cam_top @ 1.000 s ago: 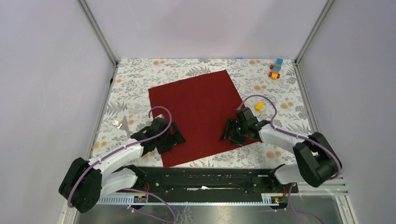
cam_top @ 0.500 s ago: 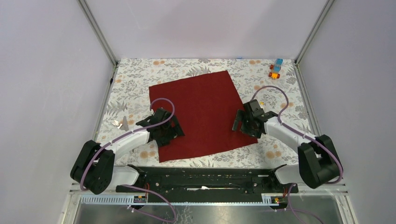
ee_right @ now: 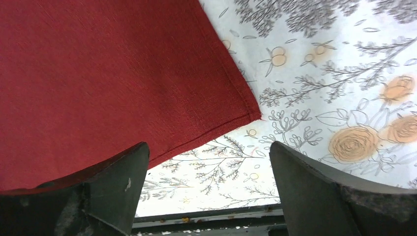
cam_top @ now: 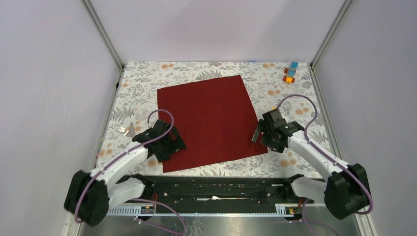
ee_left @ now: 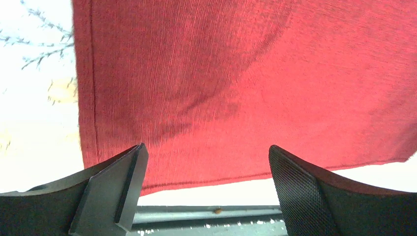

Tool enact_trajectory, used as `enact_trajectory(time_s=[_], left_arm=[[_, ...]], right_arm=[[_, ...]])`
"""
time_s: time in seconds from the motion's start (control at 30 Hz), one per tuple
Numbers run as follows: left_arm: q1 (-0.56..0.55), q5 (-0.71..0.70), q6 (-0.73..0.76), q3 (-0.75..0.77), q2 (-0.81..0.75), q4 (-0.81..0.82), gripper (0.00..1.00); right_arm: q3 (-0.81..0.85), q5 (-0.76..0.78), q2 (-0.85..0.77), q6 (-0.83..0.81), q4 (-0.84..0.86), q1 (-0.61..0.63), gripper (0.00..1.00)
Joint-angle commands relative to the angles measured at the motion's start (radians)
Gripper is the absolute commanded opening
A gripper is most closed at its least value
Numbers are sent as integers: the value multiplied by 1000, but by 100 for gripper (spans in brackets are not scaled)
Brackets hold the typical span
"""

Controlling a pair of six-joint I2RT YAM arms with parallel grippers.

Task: Fold the napkin into a case and place the utensils inside
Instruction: Flatten the napkin at the center of the board, then pick up the flattened napkin from the center of the board.

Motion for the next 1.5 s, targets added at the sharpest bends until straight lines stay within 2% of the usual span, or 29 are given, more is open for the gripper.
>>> enact_trajectory(time_s=[0.0,0.03,0.1,0.23,0.3,0.53,0.93,1.03,1.1,1.2,1.3,1.4,1.47], left_arm=[[5,-10,-72,-4,-168,-113,98],[5,-7,-88,-7,-204,-113,98],[6,25,-111,-10,-252,-105,98],[6,54,-117,1,-273,-99,99],[7,52,-106,0,-284,-94,99],[6,76,-86,-24,-317,-66,99],[1,61,-116,-23,-306,-130,99],[-35,-9,-163,-8,-282,-204,99],[-70,-68,-208,7,-260,-259,98],[-97,-84,-267,12,-215,-304,92],[-120,-95,-333,-1,-176,-317,88],[-138,-133,-406,6,-141,-355,88],[-145,-149,-443,10,-131,-372,88]], right_arm=[[52,92,-64,125,-112,-28,93],[43,78,-61,148,-102,-30,80],[27,37,-40,186,-83,-31,64],[12,51,26,192,-79,-48,50],[-7,37,48,163,-40,-68,49],[-2,36,140,93,-11,-90,54],[-15,14,260,70,44,-99,48],[-31,6,280,79,59,-100,41],[-43,10,277,89,66,-100,32],[-62,10,262,100,78,-99,20],[-64,7,259,91,87,-98,15],[-50,16,265,77,80,-99,0],[-48,15,252,85,79,-99,0]])
